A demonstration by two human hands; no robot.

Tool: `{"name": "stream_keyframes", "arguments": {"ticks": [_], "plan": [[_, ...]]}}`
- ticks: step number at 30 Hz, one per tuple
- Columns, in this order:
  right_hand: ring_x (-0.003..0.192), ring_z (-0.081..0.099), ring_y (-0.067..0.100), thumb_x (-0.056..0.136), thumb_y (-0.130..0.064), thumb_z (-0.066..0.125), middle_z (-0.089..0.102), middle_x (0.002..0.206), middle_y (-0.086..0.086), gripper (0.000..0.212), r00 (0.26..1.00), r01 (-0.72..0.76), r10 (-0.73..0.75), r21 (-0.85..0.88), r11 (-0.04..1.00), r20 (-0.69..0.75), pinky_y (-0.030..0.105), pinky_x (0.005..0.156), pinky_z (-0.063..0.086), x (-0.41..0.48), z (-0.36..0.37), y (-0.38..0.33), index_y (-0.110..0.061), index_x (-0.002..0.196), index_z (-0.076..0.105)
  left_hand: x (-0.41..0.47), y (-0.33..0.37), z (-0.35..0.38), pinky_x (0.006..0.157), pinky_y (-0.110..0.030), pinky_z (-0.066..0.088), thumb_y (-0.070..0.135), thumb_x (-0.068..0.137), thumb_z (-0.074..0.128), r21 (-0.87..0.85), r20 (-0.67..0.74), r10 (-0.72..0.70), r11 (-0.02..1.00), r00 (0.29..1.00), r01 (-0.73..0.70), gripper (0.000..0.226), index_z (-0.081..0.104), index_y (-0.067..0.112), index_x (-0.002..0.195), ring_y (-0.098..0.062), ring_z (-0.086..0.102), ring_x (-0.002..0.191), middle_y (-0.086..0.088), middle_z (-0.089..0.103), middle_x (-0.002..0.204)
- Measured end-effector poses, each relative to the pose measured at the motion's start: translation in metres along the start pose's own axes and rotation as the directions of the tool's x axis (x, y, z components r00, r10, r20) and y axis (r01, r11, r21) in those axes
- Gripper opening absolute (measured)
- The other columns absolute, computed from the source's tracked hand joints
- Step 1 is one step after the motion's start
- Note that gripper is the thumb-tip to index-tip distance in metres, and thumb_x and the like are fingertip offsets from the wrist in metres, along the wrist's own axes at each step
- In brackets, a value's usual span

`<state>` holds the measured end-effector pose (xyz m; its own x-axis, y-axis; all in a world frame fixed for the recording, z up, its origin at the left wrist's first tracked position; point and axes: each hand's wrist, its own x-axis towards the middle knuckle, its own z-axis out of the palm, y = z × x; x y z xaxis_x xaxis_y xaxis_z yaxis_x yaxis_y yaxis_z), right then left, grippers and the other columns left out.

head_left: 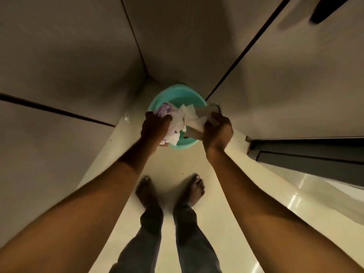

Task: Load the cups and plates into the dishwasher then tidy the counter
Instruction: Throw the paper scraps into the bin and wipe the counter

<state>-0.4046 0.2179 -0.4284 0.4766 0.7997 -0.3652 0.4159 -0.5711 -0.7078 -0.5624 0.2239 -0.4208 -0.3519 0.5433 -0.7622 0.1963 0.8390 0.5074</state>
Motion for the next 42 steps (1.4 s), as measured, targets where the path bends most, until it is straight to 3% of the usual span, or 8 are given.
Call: {"name": "stream_keyframes", "arguments": {"ticks": [5, 12, 16, 23, 27, 31, 37, 42], "plan": [[0.118, 0.055, 0.029, 0.091, 0.001, 0.048, 0.056, 0.131, 0.011, 0.04, 0.994, 0.003, 0.012, -0.13, 0.992, 0.111, 0.037, 0.099, 0.047, 0.022, 0.048, 0.017, -0.01, 0.126, 0.061, 0.04, -0.013, 0.024, 0.082, -0.054, 0.055, 0.043, 0.084, 0.065, -0.083, 0.05, -0.048, 0.995, 0.998, 0.052, 0.07, 0.03, 0.016, 0.139, -0.037, 0.054, 0.112, -0.013, 0.047, 0.132], [0.125, 0.051, 0.025, 0.087, 0.0, 0.051, 0.055, 0.137, 0.008, 0.053, 0.936, 0.1, -0.039, -0.156, 0.983, 0.35, 0.025, 0.098, 0.04, 0.027, 0.06, 0.007, -0.016, 0.138, 0.051, 0.05, -0.002, 0.015, 0.09, -0.05, 0.051, 0.041, 0.093, 0.053, -0.173, 0.111, 0.015, 0.985, 0.994, 0.005, 0.064, 0.026, 0.021, 0.148, -0.03, 0.054, 0.113, -0.009, 0.045, 0.141], [0.108, 0.062, 0.03, 0.084, -0.004, 0.053, 0.065, 0.122, 0.01, 0.046, 0.945, 0.061, -0.032, -0.079, 0.995, 0.324, 0.042, 0.093, 0.052, 0.013, 0.038, -0.006, -0.016, 0.128, 0.061, 0.026, 0.0, -0.006, 0.084, -0.023, 0.042, 0.038, 0.096, 0.048, 0.13, 0.117, 0.219, 0.964, 0.969, -0.233, 0.04, 0.053, 0.015, 0.129, -0.026, 0.054, 0.116, -0.007, 0.055, 0.13], [0.104, 0.064, 0.021, 0.09, -0.01, 0.057, 0.069, 0.114, 0.006, 0.027, 0.964, 0.075, -0.051, -0.083, 0.994, 0.26, 0.022, 0.089, 0.05, -0.034, -0.014, -0.069, -0.012, 0.113, 0.07, -0.059, 0.027, -0.056, 0.088, -0.023, 0.042, 0.023, 0.094, 0.057, 0.183, 0.056, 0.462, 0.867, 0.885, -0.464, 0.032, 0.058, 0.009, 0.122, -0.023, 0.055, 0.117, -0.01, 0.06, 0.126], [0.096, 0.066, 0.022, 0.09, -0.015, 0.059, 0.071, 0.106, 0.006, 0.019, 0.946, 0.232, -0.212, -0.056, 0.971, 0.244, 0.041, 0.087, 0.055, -0.071, -0.045, -0.116, -0.014, 0.105, 0.072, -0.109, 0.056, -0.091, 0.086, -0.018, 0.034, 0.02, 0.093, 0.057, 0.268, 0.024, 0.537, 0.809, 0.843, -0.523, 0.033, 0.056, 0.014, 0.125, -0.02, 0.053, 0.118, -0.004, 0.057, 0.127], [0.102, 0.064, 0.018, 0.092, -0.019, 0.059, 0.068, 0.114, 0.003, 0.023, 0.947, 0.268, -0.255, -0.043, 0.963, 0.198, 0.037, 0.091, 0.055, -0.106, -0.077, -0.166, -0.015, 0.112, 0.069, -0.161, 0.078, -0.131, 0.075, -0.02, 0.04, 0.026, 0.092, 0.056, 0.42, 0.029, 0.557, 0.747, 0.83, -0.516, 0.03, 0.056, 0.018, 0.121, -0.012, 0.056, 0.099, 0.002, 0.059, 0.117], [0.1, 0.064, 0.009, 0.091, -0.018, 0.06, 0.071, 0.11, -0.001, 0.024, 0.934, 0.344, -0.35, 0.077, 0.936, 0.076, 0.018, 0.09, 0.047, -0.157, -0.129, -0.257, -0.013, 0.112, 0.071, -0.238, 0.121, -0.193, 0.107, -0.034, 0.035, 0.026, 0.093, 0.05, 0.466, -0.049, 0.763, 0.588, 0.644, -0.661, 0.035, 0.052, 0.018, 0.126, -0.018, 0.044, 0.128, -0.001, 0.053, 0.134], [0.097, 0.065, 0.01, 0.09, -0.013, 0.061, 0.072, 0.107, 0.002, 0.023, 0.858, 0.512, -0.513, 0.099, 0.853, -0.01, 0.019, 0.089, 0.048, -0.182, -0.151, -0.32, -0.008, 0.109, 0.072, -0.282, 0.153, -0.226, 0.109, -0.036, 0.034, 0.023, 0.093, 0.051, 0.52, -0.072, 0.879, 0.436, 0.471, -0.734, 0.035, 0.056, 0.014, 0.127, -0.019, 0.037, 0.138, -0.003, 0.051, 0.14]]}}
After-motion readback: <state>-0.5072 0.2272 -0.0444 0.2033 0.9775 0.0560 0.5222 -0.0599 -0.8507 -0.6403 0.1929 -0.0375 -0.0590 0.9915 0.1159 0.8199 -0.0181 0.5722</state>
